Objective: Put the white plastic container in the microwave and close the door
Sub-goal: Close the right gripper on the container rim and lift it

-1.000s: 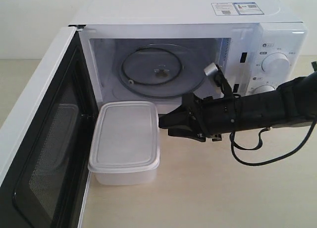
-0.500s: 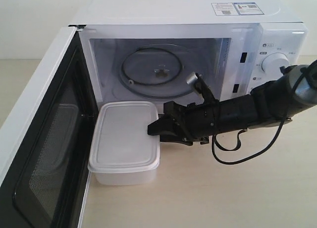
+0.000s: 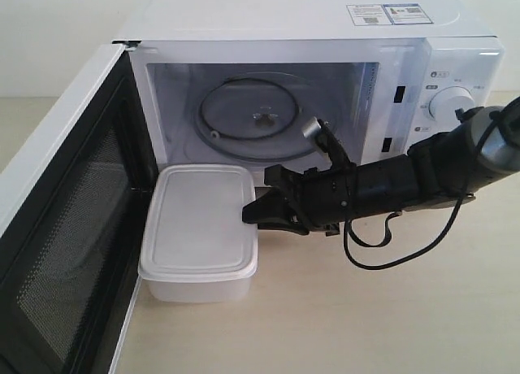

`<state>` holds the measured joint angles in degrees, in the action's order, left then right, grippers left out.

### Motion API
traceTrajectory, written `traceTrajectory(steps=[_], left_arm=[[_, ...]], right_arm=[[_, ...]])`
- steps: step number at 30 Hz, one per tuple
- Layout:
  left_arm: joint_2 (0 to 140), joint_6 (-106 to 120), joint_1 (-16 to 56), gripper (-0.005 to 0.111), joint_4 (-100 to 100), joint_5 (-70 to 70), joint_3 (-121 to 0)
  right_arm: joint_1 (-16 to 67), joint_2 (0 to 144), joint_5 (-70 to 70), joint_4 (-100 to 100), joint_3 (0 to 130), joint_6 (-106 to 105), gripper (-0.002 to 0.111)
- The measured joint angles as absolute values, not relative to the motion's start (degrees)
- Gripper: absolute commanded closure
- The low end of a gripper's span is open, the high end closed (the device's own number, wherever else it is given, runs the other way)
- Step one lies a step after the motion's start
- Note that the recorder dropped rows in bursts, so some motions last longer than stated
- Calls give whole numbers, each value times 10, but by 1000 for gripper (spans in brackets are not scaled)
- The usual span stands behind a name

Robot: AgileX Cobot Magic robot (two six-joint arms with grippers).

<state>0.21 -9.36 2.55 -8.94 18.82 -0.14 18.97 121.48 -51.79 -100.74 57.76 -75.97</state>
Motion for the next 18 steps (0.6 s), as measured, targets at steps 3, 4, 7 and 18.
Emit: traceTrajectory(steps=[3,4,7,18], left_arm=[[2,-94,25,102,-89,188,-1],[2,-94,25,102,-89,188,-1],[2,-94,25,102,-89,188,-1],[2,-94,25,102,-89,188,-1]], right_arm=[[190,1213,-518,-1007,578,-757,108],[190,1210,-515,-1007,577,-754,108],[191,1192,-490,-1009,563,-750,108],[194,1065,-406,-999,477,-744,108]])
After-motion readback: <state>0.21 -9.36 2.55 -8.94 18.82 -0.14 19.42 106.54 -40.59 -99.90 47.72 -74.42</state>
